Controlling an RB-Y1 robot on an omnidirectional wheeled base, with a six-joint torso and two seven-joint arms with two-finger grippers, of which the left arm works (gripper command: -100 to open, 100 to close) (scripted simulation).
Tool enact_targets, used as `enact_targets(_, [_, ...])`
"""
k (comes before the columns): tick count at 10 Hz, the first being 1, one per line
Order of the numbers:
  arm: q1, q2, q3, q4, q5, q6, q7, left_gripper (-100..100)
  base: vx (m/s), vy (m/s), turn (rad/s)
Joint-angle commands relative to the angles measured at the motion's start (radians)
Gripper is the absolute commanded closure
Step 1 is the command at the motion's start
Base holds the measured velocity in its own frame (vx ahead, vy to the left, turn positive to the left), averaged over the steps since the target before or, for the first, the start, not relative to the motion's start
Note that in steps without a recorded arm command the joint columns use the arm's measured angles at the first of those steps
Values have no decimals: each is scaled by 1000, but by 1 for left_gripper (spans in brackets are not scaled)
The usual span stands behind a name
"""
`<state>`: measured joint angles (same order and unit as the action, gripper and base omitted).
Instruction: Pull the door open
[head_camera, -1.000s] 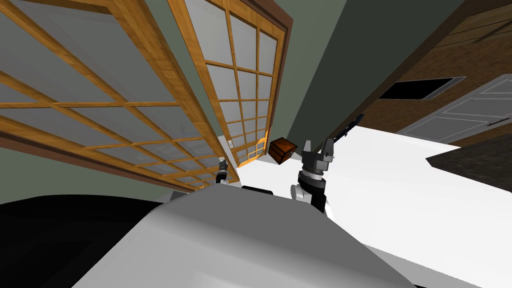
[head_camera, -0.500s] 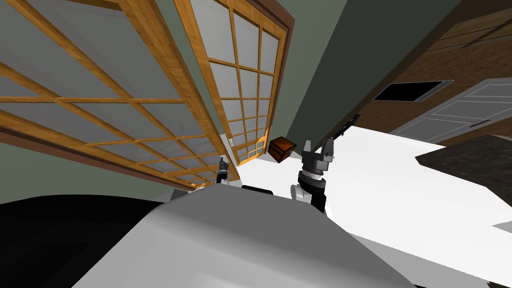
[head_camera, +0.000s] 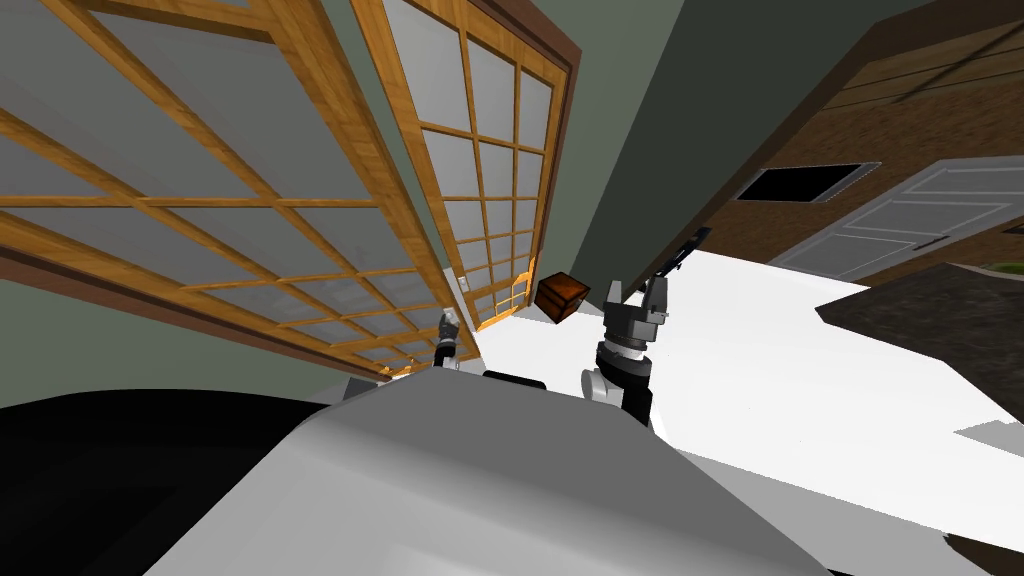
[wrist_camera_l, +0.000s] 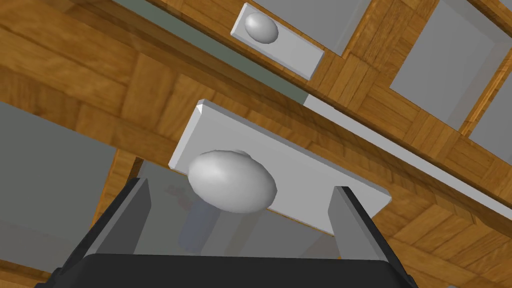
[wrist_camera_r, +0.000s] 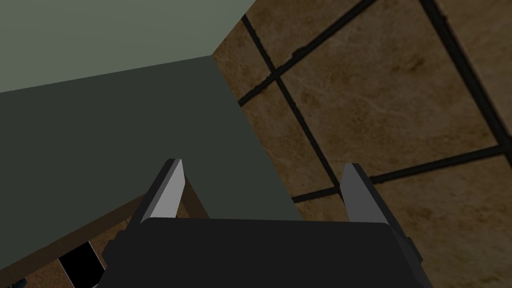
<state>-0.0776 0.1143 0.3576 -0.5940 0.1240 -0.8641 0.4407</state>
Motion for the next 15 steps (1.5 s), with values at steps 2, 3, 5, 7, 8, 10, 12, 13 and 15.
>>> enact_targets(2, [-8, -2, -8, 6, 22, -3, 66, -100, -64, 20, -48])
enact_targets(3, [-13, -4, -14, 9, 37, -5, 102, -100, -58, 24, -44])
enact_targets(5, [-19, -5, -19, 13, 53, -6, 148, -100, -44, 10, -41])
enact_targets(7, [-24, -7, -25, 16, 69, -7, 189, -100, -69, 23, -53])
enact_targets(8, [-30, -8, -32, 20, 86, -9, 225, -100, -58, 8, -37])
enact_targets(10, [-36, -10, -38, 23, 102, -10, 272, -100, -46, 9, -41])
enact_targets(12, [-42, -12, -44, 27, 119, -11, 314, -100, -65, 18, -59])
enact_targets(13, [-47, -13, -50, 30, 136, -13, 350, -100, -61, 10, -38])
enact_targets(15, [-53, -15, -56, 34, 153, -14, 396, -100, -52, 13, -43])
